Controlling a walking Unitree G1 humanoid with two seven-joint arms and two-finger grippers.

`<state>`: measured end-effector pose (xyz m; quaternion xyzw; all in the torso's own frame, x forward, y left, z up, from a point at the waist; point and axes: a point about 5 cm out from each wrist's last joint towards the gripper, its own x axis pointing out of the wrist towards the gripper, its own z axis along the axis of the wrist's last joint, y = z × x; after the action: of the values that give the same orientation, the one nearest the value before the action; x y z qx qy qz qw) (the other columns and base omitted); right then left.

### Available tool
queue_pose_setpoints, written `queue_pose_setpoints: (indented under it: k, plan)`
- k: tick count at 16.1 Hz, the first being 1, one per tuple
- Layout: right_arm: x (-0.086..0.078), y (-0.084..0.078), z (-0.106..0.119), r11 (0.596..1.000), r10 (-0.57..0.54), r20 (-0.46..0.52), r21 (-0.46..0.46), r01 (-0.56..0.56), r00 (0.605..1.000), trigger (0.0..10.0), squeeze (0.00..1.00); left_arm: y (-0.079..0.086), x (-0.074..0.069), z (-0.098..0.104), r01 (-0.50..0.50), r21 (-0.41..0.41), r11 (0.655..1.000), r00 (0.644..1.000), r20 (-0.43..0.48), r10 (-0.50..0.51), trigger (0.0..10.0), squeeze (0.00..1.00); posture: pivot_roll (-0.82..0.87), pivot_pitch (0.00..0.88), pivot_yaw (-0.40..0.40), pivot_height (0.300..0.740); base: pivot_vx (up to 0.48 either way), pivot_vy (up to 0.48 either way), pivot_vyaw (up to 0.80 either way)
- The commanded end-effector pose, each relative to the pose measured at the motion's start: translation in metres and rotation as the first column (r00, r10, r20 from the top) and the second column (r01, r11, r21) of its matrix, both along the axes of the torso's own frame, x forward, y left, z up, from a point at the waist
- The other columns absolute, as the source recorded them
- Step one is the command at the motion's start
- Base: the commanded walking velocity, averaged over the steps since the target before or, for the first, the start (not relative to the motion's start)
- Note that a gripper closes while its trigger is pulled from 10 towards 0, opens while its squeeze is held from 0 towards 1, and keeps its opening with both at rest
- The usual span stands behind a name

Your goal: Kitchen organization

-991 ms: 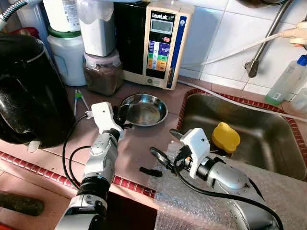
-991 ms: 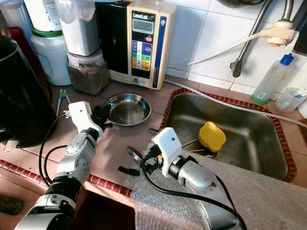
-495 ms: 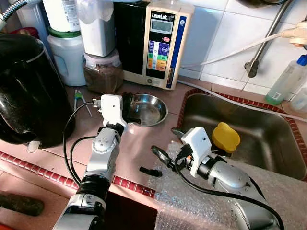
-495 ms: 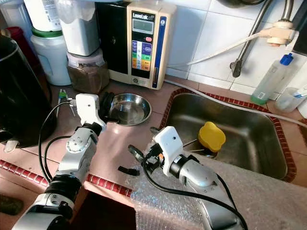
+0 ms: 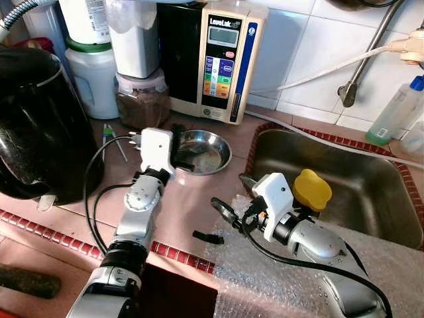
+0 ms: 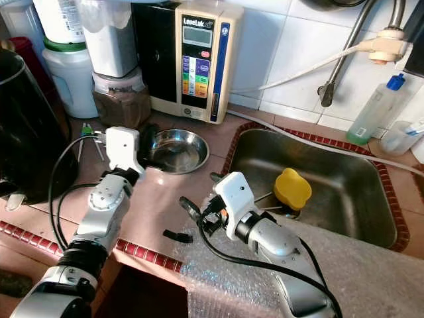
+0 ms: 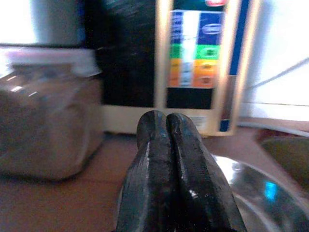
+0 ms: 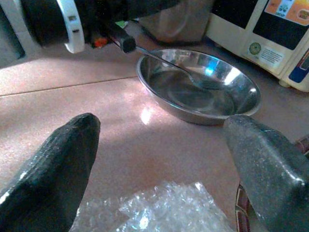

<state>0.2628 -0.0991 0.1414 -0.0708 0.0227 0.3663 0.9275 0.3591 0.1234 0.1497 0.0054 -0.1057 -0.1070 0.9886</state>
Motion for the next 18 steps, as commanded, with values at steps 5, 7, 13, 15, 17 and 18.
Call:
queue_pose_setpoints:
  k: [5, 7, 13, 15, 17, 18]
  plan:
    - [0.002, -0.002, 0.001, 1.0, -0.014, 0.015, -0.005, 0.014, 1.0, 10.0, 0.0, 0.026, 0.01, -0.014, -0.175, -0.142, 0.974, 0.97, -0.192, 0.146, 10.0, 1.0, 0.06, 0.0, -0.055, 0.74, 0.0, 0.0, 0.0]
    - [0.001, -0.002, -0.001, 1.0, -0.007, 0.013, -0.019, 0.007, 1.0, 10.0, 0.0, 0.035, 0.008, -0.025, -0.23, -0.197, 0.953, 0.946, -0.275, 0.172, 10.0, 1.0, 0.06, 0.0, -0.054, 0.74, 0.0, 0.0, 0.0]
    - [-0.005, 0.005, -0.004, 0.998, 0.062, 0.0, -0.027, -0.062, 0.998, 10.0, 0.0, 0.043, 0.001, -0.025, -0.232, -0.371, 0.899, 0.948, -0.294, 0.124, 10.0, 1.0, 0.07, 0.0, -0.061, 0.74, 0.0, 0.0, 0.0]
    - [-0.005, 0.005, -0.005, 0.997, 0.067, 0.002, -0.036, -0.067, 0.998, 10.0, 0.0, 0.047, 0.001, -0.022, -0.25, -0.398, 0.883, 0.948, -0.287, 0.14, 10.0, 1.0, 0.07, 0.0, -0.06, 0.74, 0.0, 0.0, 0.0]
    - [-0.005, 0.005, -0.005, 0.997, 0.07, 0.003, -0.041, -0.07, 0.998, 10.0, 0.0, 0.049, -0.001, -0.017, -0.24, -0.435, 0.868, 0.955, -0.265, 0.131, 10.0, 1.0, 0.07, 0.0, -0.06, 0.74, 0.0, 0.0, 0.0]
    - [-0.005, 0.005, -0.006, 0.997, 0.071, 0.002, -0.043, -0.071, 0.997, 10.0, 0.0, 0.05, -0.002, -0.018, -0.239, -0.44, 0.866, 0.953, -0.278, 0.122, 10.0, 1.0, 0.08, 0.0, -0.059, 0.74, 0.0, 0.0, 0.0]
